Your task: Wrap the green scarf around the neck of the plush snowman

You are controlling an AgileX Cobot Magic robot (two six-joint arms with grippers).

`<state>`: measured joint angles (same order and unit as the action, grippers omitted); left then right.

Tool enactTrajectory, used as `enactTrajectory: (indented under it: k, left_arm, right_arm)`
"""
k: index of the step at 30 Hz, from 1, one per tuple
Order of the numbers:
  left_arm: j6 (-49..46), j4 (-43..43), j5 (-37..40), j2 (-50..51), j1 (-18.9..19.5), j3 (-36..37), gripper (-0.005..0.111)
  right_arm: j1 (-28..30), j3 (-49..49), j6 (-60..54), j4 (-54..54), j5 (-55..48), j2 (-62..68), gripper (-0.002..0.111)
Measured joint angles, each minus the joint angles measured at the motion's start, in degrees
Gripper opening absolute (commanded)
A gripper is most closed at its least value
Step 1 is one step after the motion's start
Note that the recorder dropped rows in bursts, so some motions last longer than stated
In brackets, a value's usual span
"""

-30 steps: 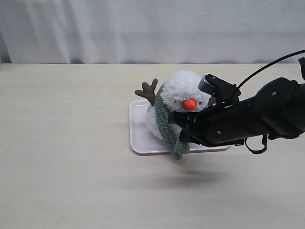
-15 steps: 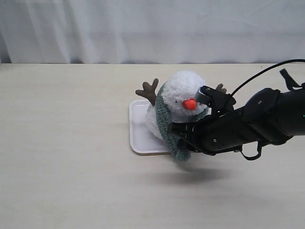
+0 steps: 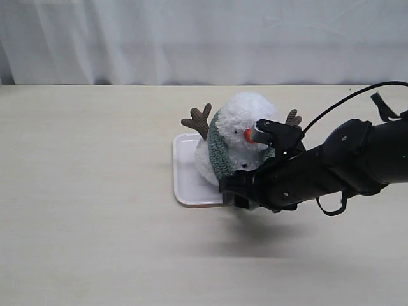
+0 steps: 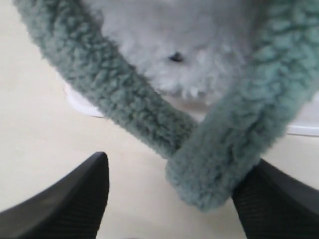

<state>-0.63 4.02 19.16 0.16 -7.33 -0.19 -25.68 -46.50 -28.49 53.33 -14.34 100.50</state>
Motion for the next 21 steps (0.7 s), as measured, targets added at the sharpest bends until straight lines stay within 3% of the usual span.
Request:
enactTrajectory:
  k: [5, 15, 18, 21]
  left_arm:
    - [0.0, 0.0, 0.0, 0.0, 0.0, 0.0, 0.000]
    - [0.0, 0.0, 0.0, 0.0, 0.0, 0.0, 0.000]
    - [0.0, 0.0, 0.0, 0.0, 0.0, 0.0, 0.000]
    - [0.0, 0.0, 0.0, 0.0, 0.0, 0.0, 0.000]
  right_arm:
    - [-3.7, 0.0, -0.9, 0.0, 4.6, 1.3, 0.065]
    - [-3.7, 0.0, -0.9, 0.0, 7.9, 5.1, 0.064]
    - [-3.7, 0.0, -0.9, 0.0, 8.3, 5.3, 0.054]
    - [-3.7, 0.0, -1.8, 0.0, 9.0, 5.3, 0.036]
